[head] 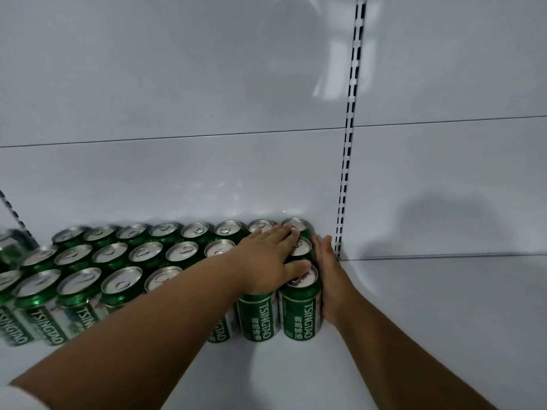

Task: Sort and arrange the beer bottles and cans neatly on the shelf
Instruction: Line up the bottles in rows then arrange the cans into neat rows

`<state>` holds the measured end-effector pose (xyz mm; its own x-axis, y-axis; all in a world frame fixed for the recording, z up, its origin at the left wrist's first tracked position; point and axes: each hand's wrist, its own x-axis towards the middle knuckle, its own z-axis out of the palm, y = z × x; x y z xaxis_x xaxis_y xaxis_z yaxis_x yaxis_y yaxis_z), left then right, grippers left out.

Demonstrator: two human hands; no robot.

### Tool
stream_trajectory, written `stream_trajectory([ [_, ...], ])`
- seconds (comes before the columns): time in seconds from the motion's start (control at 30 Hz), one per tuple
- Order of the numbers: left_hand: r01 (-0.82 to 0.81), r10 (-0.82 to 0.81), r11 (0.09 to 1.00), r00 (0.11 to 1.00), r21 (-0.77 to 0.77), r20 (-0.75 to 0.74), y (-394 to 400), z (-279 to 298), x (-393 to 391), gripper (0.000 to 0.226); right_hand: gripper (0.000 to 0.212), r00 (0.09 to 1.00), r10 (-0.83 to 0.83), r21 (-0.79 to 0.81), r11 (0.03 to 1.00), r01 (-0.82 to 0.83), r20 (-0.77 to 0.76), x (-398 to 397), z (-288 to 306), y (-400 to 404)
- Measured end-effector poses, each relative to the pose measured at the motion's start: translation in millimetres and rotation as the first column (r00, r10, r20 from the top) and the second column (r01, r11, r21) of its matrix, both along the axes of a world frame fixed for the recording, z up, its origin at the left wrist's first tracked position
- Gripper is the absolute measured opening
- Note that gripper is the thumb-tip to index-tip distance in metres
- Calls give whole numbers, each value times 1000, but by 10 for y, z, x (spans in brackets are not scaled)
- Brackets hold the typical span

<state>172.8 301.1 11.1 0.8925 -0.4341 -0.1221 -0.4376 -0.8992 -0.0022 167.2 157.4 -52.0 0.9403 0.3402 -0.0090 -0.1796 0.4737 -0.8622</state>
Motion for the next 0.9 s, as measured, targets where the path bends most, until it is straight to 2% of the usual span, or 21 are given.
stream_trajectory([
  [0.2,13,-12,1000,1000,-14,12,10,-33,12,79,60,998,-62,-42,997,62,12,-41,28,38],
  [0.4,61,-59,991,998,-121,22,106,79,-75,80,58,992,-112,-82,990,116,56,-180,47,0],
  [0.57,158,-158,987,987,-27,6,163,-4,-162,80,52,984,-159,-192,966,171,77,-251,36,39],
  [0.7,150,-150,985,989,-79,9,182,-1,-170,79,53,978,-172,-310,929,202,122,-301,115,47],
  [0.77,121,-123,978,992,-172,1,262,78,-183,75,45,966,-165,-424,875,236,198,-314,195,44],
  [0.83,109,-105,975,994,-195,29,432,155,-165,71,36,949,-172,-578,760,298,263,-329,369,53],
  [0.87,101,-96,979,995,-175,36,548,184,-156,70,41,945,-128,-680,665,307,301,-304,443,68],
  [0.9,86,-82,986,996,-142,33,681,196,-141,70,51,935,-51,-786,527,323,350,-252,505,96],
])
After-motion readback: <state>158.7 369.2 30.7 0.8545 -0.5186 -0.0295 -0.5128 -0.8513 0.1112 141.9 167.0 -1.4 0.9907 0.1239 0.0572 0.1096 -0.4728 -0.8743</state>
